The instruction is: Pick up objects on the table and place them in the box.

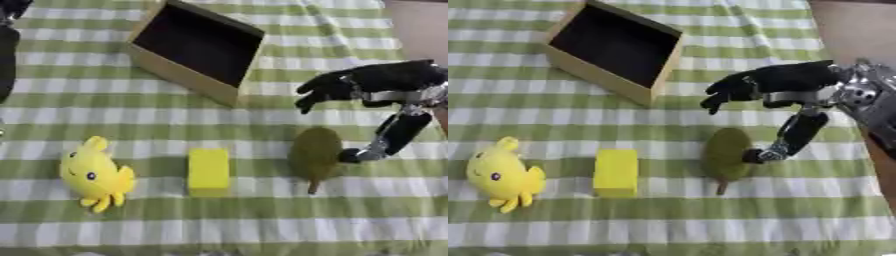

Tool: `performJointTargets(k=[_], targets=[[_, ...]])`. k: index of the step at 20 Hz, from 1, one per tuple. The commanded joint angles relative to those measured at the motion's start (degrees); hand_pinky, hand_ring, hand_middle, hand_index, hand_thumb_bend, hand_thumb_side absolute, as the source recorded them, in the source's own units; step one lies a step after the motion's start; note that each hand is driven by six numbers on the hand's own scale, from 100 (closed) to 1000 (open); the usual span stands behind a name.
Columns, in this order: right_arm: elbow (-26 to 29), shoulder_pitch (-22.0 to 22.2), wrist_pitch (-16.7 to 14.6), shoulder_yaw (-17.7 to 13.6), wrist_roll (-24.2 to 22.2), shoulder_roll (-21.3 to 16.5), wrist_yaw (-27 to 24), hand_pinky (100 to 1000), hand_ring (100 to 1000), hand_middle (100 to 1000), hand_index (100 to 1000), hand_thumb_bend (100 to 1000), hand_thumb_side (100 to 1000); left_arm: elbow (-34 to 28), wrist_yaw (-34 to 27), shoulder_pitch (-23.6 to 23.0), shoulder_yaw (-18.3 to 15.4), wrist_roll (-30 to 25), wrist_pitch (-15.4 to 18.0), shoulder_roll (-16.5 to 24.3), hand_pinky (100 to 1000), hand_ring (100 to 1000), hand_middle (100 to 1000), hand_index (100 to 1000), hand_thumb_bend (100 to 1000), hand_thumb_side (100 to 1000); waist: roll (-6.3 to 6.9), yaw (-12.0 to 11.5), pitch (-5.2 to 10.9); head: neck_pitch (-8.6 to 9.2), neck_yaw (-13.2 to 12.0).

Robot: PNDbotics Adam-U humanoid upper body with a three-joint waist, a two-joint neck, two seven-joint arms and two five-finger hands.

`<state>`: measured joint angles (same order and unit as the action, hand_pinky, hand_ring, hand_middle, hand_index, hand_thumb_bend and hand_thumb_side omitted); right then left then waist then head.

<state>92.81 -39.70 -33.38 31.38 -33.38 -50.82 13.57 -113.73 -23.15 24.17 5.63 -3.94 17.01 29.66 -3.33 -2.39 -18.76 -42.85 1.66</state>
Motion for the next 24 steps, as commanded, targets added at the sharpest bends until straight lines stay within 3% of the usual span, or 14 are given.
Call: performJointTargets(k=[1, 13, 18, 21, 24], targets=[[-0.4, -0.2, -18.6, -0.4, -18.6, -0.7, 2.1, 1000, 1000, 805, 994, 387, 402, -0.9, -0.3, 0.5, -0.1, -0.3, -0.1, 0.7, 722, 790, 751, 842, 100, 572, 0.11, 0.0, 1.48, -0.3, 0.3], [-2.7, 1.9, -18.6, 0.2, -18.6, 0.6, 7.3, 1000, 1000, 815, 996, 331, 514, -0.9, -0.5, 0.5, 0.1, -0.5, -0.3, 0.3, 721, 791, 755, 842, 100, 573, 0.33, -0.1, 1.17, -0.26, 0.4], [-4.3, 2.4, -18.6, 0.4, -18.6, 1.6, 9.0, 1000, 1000, 795, 987, 234, 529, -0.9, -0.9, 0.4, 0.1, -0.6, -0.6, 0.2, 721, 799, 756, 842, 100, 573, 0.5, -0.1, 1.03, -0.3, 0.7], [-5.4, 2.2, -18.6, -0.1, -18.6, 2.0, 9.2, 1000, 1000, 742, 959, 122, 530, -0.9, -1.1, 0.4, 0.2, -0.8, -0.7, 0.1, 721, 802, 756, 842, 100, 573, 0.57, 0.0, 1.01, -0.3, 0.8], [-6.5, 2.1, -18.6, -0.6, -18.6, 2.4, 8.3, 1000, 1000, 578, 869, 100, 395, -0.9, -1.3, 0.4, 0.2, -0.9, -0.7, 0.1, 722, 803, 757, 842, 100, 573, 0.67, 0.0, 1.01, -0.3, 0.8]])
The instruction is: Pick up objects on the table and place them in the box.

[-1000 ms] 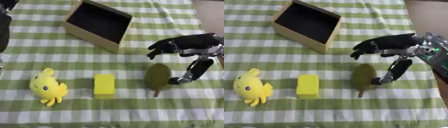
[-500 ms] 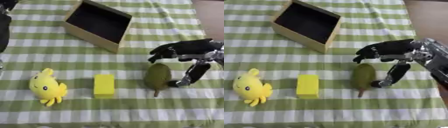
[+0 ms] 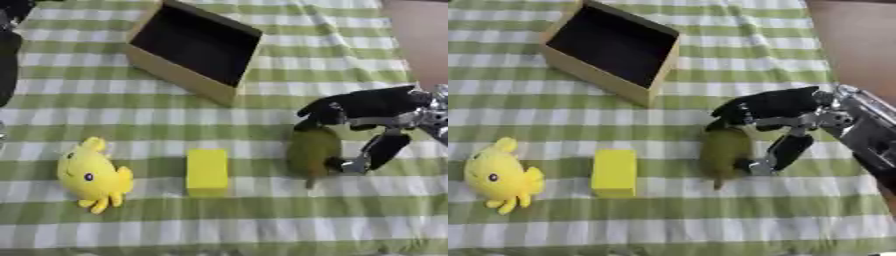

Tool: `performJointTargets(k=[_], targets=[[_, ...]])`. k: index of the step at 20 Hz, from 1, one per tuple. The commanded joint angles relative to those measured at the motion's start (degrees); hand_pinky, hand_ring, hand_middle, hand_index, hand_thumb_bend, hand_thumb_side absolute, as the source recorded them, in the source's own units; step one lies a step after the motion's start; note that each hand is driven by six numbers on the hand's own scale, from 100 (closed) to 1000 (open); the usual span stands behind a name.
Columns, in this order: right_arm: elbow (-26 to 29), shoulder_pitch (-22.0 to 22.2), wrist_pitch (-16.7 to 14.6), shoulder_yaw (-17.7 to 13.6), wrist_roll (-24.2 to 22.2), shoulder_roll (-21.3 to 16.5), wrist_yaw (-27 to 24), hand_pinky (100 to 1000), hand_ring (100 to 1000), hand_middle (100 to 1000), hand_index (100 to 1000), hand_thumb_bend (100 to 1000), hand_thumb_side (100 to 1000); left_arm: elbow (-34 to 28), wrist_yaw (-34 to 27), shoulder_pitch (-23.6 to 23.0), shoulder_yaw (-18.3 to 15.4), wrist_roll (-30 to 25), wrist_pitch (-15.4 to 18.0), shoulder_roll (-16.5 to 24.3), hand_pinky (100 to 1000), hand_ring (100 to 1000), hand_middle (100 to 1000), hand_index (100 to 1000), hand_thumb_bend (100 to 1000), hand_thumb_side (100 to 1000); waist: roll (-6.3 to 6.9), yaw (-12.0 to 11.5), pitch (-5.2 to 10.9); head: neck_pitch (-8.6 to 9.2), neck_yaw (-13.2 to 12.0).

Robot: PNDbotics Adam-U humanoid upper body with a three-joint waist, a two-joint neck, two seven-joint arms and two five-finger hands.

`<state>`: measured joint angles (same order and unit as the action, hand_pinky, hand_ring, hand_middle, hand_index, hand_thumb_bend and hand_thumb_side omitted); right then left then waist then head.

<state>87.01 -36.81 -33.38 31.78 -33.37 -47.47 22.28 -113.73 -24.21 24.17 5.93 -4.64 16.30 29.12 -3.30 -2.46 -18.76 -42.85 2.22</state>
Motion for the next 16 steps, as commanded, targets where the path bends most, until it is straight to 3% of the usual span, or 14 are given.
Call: performJointTargets(k=[1, 6, 12, 16], targets=[[-0.8, -0.8, -18.6, -1.2, -18.6, -0.8, -1.0, 1000, 1000, 549, 845, 100, 395, -0.9, -0.3, 0.4, -0.1, -0.2, 0.0, 0.6, 722, 803, 757, 842, 100, 573, 0.66, 0.1, 1.02, -0.31, 0.2], [-1.1, -1.3, -18.6, -1.9, -18.6, -0.6, -3.8, 986, 951, 440, 747, 100, 356, -0.9, -0.5, 0.4, -0.1, -0.4, 0.0, 0.6, 723, 804, 758, 842, 100, 573, 0.68, 0.2, 1.06, -0.26, 0.3], [-0.9, -1.3, -18.6, -2.6, -18.4, -0.5, -10.1, 963, 917, 376, 628, 100, 306, -0.9, -0.6, 0.3, -0.2, -0.5, -0.2, 0.6, 723, 805, 759, 841, 100, 573, 0.68, 0.3, 1.14, -0.33, 0.2], [1.7, -1.4, -18.6, -3.7, -18.1, -1.5, -15.5, 948, 910, 368, 596, 100, 294, -0.9, -0.7, 0.3, -0.2, -0.5, -0.1, 0.6, 723, 806, 760, 841, 100, 572, 0.64, 0.4, 1.29, -0.38, 0.2]])
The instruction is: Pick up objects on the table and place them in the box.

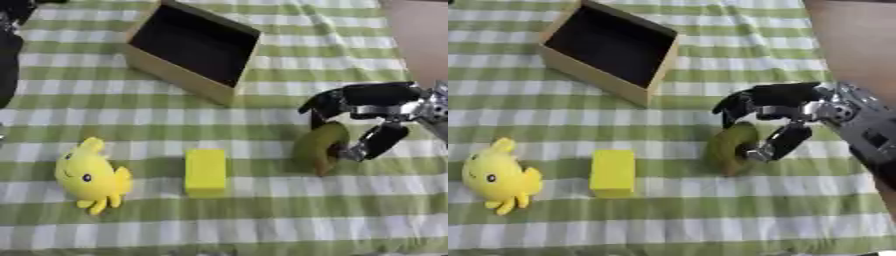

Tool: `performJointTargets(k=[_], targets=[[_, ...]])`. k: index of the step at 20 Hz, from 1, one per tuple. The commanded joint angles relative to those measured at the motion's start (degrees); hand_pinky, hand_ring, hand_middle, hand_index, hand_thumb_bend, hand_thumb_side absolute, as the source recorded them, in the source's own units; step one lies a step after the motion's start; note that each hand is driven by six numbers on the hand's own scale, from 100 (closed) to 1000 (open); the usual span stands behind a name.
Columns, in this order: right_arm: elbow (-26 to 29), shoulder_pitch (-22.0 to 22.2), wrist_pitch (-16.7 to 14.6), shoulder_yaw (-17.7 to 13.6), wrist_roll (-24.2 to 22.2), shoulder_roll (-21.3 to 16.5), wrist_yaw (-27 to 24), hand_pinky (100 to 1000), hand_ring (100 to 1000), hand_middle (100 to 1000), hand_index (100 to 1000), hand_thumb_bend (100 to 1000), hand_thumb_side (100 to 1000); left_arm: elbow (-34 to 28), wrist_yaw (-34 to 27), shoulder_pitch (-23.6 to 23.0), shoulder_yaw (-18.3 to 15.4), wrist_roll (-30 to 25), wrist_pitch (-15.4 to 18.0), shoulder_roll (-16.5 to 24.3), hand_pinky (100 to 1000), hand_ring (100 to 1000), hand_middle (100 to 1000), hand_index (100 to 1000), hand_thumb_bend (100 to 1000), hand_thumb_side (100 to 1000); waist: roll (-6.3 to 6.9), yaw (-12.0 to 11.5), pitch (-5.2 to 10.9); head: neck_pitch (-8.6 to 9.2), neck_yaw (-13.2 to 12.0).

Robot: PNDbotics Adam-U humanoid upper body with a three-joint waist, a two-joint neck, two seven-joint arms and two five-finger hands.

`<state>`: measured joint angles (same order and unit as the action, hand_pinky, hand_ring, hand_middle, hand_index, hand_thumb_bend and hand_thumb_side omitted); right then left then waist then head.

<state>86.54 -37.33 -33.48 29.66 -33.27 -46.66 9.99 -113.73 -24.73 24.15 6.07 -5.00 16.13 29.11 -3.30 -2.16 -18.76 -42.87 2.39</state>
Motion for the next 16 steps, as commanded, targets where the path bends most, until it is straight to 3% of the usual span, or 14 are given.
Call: performJointTargets(k=[1, 9, 16], targets=[[2.8, -0.9, -18.5, -1.8, -18.2, -2.5, -4.2, 945, 909, 366, 593, 100, 292, -0.9, -0.2, 0.3, -0.4, -0.2, 0.0, 0.6, 723, 806, 760, 840, 100, 572, 0.63, 0.1, 1.32, -0.36, 0.0], [7.0, -1.9, -18.5, -4.0, -18.4, -3.8, -11.4, 922, 896, 354, 575, 100, 276, -0.9, -0.1, 0.1, -0.4, -0.1, 0.1, 0.8, 724, 808, 761, 840, 100, 572, 0.49, 0.2, 1.53, -0.5, -0.1], [8.7, -7.1, -18.5, -5.8, -16.2, -3.1, -18.0, 883, 877, 356, 575, 100, 249, -0.9, -0.1, 0.2, -0.8, 0.2, 0.9, 1.4, 725, 809, 762, 839, 100, 570, 0.41, 0.1, 1.81, -0.51, 0.1]])
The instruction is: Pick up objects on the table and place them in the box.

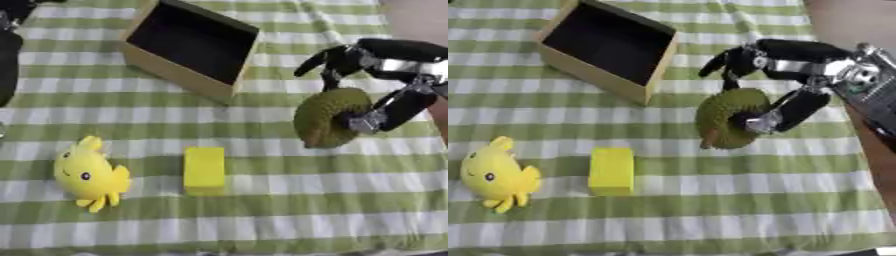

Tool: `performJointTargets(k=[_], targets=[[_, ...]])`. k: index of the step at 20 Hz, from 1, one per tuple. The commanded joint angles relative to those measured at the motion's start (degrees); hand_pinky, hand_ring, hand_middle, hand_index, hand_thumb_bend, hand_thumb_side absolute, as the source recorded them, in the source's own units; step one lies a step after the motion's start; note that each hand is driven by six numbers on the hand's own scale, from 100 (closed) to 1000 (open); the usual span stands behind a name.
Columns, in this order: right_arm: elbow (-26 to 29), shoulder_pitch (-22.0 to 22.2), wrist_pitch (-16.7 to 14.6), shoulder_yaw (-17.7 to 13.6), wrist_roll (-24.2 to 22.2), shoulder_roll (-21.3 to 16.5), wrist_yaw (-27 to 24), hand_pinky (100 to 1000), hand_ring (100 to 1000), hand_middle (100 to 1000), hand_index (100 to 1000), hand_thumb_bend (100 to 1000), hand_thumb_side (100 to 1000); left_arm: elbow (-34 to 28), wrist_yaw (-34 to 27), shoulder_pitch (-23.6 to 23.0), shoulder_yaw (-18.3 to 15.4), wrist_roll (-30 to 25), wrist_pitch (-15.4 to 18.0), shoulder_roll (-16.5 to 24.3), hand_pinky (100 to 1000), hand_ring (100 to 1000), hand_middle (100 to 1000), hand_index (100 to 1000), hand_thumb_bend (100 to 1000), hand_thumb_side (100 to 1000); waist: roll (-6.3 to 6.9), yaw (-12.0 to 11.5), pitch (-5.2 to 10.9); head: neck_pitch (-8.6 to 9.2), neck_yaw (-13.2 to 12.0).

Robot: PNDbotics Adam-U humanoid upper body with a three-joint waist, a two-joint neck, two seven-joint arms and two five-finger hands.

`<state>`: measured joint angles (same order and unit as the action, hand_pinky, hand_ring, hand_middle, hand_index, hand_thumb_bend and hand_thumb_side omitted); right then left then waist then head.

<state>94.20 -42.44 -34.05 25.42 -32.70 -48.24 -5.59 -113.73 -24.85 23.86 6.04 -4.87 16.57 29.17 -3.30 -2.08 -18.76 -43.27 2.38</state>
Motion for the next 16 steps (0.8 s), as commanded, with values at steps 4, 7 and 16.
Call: performJointTargets(k=[4, 7, 16], targets=[[-1.6, -6.4, -17.9, -2.4, -14.9, 0.7, -4.8, 863, 866, 349, 575, 100, 233, -0.9, 0.0, 0.5, -0.8, 0.3, 0.5, 1.3, 725, 809, 763, 839, 100, 570, 0.26, -0.3, 1.97, 0.03, 0.5], [-6.3, -10.9, -17.9, -2.9, -14.5, 4.2, -5.6, 853, 855, 335, 578, 100, 228, -0.9, -0.1, 0.5, -0.9, 0.4, 0.6, 1.3, 725, 808, 762, 839, 100, 570, 0.18, -0.7, 2.15, -0.02, 0.9], [-26.8, -22.9, -17.9, -6.2, -18.1, 16.0, -3.2, 857, 837, 336, 602, 100, 213, -0.9, -0.3, 1.2, -1.0, 0.6, 0.8, 1.3, 724, 809, 761, 838, 100, 570, 0.01, -1.8, 2.04, -0.05, 2.4]])
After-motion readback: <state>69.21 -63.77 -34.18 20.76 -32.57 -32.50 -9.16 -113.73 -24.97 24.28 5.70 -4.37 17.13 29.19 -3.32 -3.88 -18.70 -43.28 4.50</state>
